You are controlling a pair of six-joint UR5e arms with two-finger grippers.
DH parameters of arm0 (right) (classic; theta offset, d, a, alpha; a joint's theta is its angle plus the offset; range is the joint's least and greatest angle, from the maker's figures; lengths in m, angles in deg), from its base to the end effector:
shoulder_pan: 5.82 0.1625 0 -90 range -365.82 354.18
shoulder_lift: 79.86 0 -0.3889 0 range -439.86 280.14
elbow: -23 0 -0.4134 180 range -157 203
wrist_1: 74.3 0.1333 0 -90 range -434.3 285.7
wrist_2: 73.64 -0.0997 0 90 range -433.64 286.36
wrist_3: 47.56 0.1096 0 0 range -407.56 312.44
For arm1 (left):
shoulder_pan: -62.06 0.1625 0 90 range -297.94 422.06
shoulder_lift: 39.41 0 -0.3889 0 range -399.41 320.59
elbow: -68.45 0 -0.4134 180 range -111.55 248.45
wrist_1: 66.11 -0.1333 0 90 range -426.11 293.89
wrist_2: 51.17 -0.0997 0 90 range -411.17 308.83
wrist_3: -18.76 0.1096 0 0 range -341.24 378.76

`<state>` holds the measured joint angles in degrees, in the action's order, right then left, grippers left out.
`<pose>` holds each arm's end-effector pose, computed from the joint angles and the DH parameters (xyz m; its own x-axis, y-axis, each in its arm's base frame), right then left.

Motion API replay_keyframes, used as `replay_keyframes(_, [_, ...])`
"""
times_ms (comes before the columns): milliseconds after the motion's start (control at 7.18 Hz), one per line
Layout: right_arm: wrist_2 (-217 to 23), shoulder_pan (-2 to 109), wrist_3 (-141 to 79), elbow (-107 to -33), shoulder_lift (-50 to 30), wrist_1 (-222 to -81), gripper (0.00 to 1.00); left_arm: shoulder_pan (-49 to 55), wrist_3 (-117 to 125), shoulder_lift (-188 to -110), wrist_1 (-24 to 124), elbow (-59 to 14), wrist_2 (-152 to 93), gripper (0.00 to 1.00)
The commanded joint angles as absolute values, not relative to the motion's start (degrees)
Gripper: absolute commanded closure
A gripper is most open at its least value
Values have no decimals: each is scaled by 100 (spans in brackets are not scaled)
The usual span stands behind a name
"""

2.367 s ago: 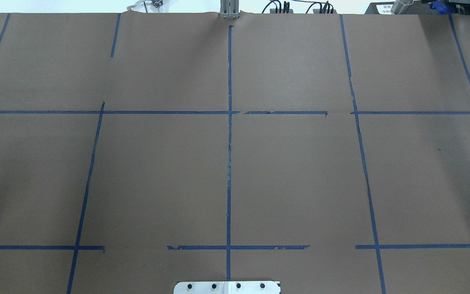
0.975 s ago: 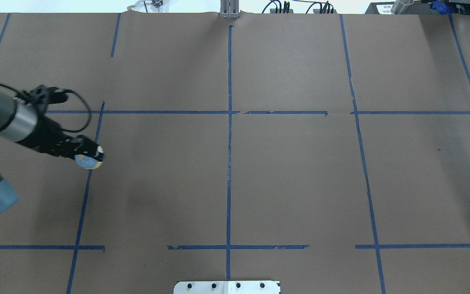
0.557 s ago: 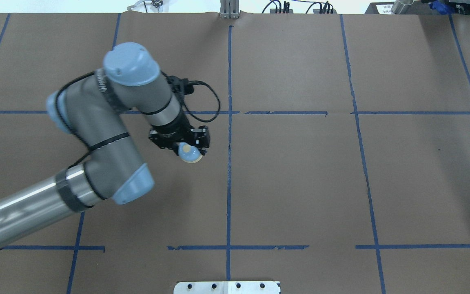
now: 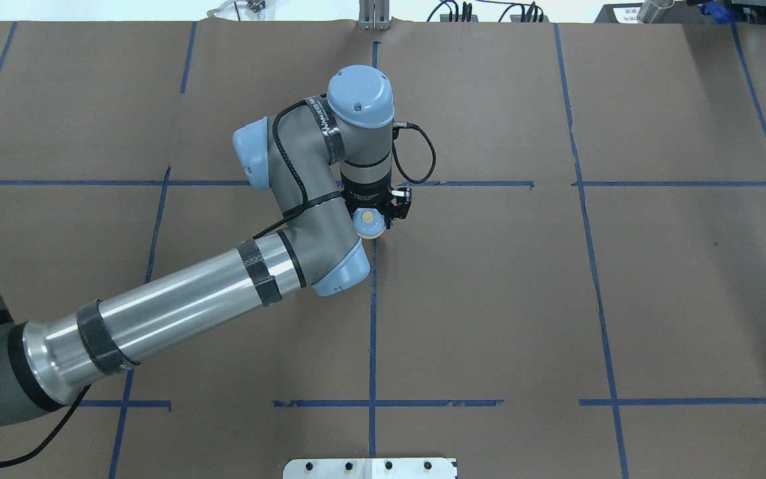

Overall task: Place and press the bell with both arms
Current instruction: 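Lower the bell onto the grid crossing and open the left gripper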

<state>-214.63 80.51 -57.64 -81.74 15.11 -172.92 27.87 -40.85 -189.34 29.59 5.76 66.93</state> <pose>0.0176 -0.4769 0.5468 0.6063 -0.2296 0.7614 0.1728 0.9726 0.1557 0.6348 -0.5300 0.1485 0.6884 0.0719 -0.7218 -0.1091 0.9940 -0.0051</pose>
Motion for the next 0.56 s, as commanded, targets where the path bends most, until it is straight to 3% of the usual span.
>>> replay_keyframes(0, [-21453, 8058, -5758, -8186, 1506, -17292, 0, 2848, -4083, -18971, 2961, 675, 6660, 70])
replay_keyframes(418, [-21462, 8058, -5750, -8168, 1489, -17292, 0, 2909, -4171, -19058, 2961, 675, 6660, 63])
